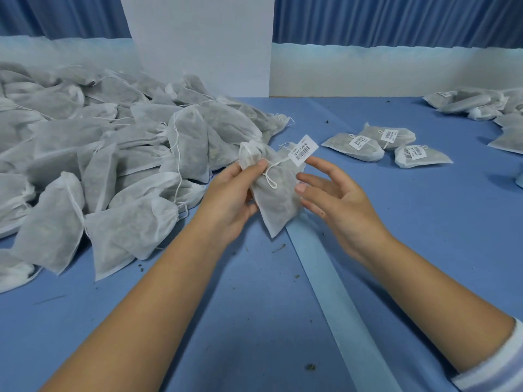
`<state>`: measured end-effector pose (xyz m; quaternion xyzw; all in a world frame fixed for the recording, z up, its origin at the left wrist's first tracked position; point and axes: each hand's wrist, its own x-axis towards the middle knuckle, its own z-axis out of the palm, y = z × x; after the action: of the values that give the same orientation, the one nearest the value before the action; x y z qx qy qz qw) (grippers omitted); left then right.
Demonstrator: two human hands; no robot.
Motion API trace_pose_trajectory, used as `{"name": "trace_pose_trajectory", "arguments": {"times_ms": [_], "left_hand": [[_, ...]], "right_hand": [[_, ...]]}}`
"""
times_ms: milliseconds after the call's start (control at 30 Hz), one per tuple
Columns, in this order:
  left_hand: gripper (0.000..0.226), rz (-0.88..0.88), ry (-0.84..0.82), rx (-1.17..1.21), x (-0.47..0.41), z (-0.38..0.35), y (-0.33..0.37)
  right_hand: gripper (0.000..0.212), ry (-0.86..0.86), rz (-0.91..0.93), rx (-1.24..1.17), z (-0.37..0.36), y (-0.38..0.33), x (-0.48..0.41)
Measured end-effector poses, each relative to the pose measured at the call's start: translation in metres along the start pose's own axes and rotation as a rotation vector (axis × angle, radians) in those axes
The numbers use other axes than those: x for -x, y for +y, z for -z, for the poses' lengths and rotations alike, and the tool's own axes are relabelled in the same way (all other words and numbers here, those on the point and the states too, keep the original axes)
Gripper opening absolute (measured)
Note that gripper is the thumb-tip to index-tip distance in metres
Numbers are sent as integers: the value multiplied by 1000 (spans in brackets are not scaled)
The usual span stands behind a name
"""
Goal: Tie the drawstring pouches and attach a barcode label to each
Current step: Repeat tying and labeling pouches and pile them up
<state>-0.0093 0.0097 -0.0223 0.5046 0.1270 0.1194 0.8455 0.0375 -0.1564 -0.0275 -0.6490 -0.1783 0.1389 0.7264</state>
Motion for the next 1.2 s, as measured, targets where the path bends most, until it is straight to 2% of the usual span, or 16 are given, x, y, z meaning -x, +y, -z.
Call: {"name": "trace_pose_trajectory", "arguments": {"times_ms": [100, 267, 567, 633, 800, 933, 1100, 1200], "left_hand": [[12, 20, -17, 8, 0, 0, -2], [23, 50, -108, -73, 2, -1, -2], [12, 91, -39, -360, 4, 0, -5], [12, 101, -42, -388, 4, 3, -3], [23, 71, 20, -350, 2, 4, -4], [30, 16, 31, -329, 2, -3, -12], [35, 47, -82, -277, 5, -4, -10], [33, 63, -99, -286, 5, -3, -9]], "right_hand": [[60, -8, 25, 18, -3, 1, 1], [68, 28, 58, 1, -3, 2, 0], [59, 70, 10, -14, 0, 7, -3], [53, 112, 8, 32, -2, 8, -3], [8, 279, 50, -15, 1, 5, -4], [16, 218, 26, -120, -4, 6, 0], [11, 188, 74, -124, -3, 5, -1], [28, 77, 24, -117, -1, 5, -2]]}}
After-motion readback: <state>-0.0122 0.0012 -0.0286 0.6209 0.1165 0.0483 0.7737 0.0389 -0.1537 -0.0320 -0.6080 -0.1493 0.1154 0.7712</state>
